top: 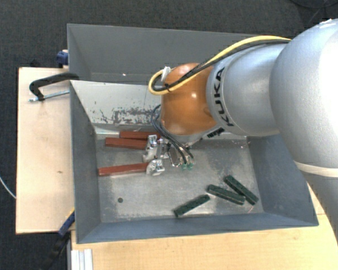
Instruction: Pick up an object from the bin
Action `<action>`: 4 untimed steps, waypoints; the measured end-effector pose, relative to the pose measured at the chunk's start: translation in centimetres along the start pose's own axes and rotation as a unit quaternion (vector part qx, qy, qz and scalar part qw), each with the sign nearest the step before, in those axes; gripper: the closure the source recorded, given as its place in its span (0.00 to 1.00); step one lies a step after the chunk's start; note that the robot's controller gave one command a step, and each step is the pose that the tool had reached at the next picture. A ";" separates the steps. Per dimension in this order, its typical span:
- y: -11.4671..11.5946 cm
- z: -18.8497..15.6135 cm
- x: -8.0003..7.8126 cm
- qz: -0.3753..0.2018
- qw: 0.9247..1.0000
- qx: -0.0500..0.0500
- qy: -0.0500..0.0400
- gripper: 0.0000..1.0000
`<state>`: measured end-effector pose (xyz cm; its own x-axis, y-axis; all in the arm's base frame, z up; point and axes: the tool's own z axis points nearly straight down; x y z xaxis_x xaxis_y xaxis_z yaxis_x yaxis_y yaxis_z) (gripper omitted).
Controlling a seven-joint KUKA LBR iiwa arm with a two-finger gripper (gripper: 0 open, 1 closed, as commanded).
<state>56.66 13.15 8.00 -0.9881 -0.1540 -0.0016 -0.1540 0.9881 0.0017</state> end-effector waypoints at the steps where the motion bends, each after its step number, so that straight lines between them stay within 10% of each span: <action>1: 0.0 0.0 0.0 0.000 1.000 0.000 0.000 1.00; 2: 0.0 -0.2 0.1 0.000 1.000 0.000 0.001 1.00; 4: 1.8 -15.1 2.2 -0.012 1.000 0.000 -0.001 1.00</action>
Offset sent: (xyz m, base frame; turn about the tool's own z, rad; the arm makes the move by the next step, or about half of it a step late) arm -0.0034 -0.0008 0.1898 0.0328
